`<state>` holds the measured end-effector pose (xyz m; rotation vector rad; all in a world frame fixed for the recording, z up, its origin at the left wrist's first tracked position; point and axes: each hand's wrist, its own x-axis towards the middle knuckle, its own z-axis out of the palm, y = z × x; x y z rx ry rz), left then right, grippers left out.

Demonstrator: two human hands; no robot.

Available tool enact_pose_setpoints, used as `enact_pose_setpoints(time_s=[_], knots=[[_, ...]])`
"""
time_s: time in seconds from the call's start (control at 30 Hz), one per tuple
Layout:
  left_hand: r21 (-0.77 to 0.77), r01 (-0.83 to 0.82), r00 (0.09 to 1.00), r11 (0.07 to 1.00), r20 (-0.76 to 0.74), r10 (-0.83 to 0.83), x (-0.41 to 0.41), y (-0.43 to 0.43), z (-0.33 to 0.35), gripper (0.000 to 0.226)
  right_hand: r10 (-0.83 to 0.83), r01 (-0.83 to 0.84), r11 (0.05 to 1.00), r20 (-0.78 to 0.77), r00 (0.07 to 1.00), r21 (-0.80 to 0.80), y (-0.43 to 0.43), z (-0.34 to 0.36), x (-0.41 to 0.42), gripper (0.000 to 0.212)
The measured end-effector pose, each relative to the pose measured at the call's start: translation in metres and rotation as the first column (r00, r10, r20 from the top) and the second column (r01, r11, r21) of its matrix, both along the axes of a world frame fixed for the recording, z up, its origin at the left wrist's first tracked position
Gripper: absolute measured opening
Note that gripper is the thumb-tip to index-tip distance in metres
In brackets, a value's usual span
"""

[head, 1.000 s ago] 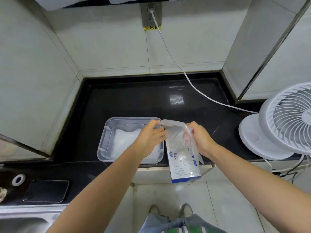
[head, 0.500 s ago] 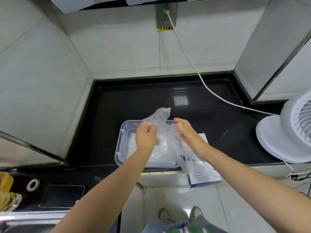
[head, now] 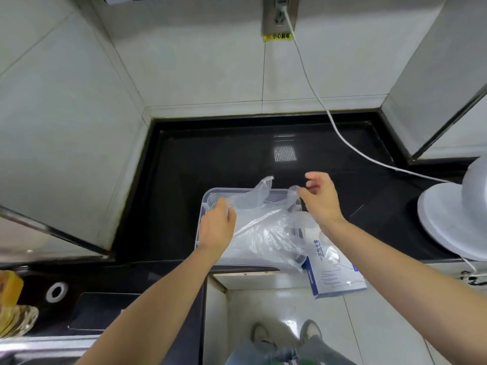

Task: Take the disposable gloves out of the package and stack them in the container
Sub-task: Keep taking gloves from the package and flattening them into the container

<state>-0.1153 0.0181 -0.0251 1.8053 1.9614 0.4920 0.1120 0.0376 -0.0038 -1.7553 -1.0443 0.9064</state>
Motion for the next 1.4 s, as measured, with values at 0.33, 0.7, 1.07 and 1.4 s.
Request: enact_pose_setpoints(time_s=[0.33,0.7,1.07,1.4], knots=[[-0.206,0.09,0.932,0.974,-0.328,-0.156,0.008,0.02,-0.023,0.035,0.772,-0.65,0.634,0.287,0.567,-0.42,-0.015,-0.032,-0.069,0.041],[-0.297,0.294,0.883,0.909,-0.279,-0.377,0.026,0.02,-0.039,0.04,0.902,-0.61,0.34,0.065,0.426,-0.716,-0.008,-0.061,-0.08,0.085],[-0.687,0.149,0.931,0.711,-0.145,-0.335,0.012,0.02,-0.07,0.109,0.897,-0.54,0.373,0.144,0.418,-0.755,-0.009,-0.069,-0.064,0.095],[-0.31,0.139,0.921,0.941,-0.308,-0.237,0.022,0.016,-0.04,0.031,0.654,-0.641,0.755,0.095,0.75,-0.138,-0.005,-0.002,-0.024,0.02]])
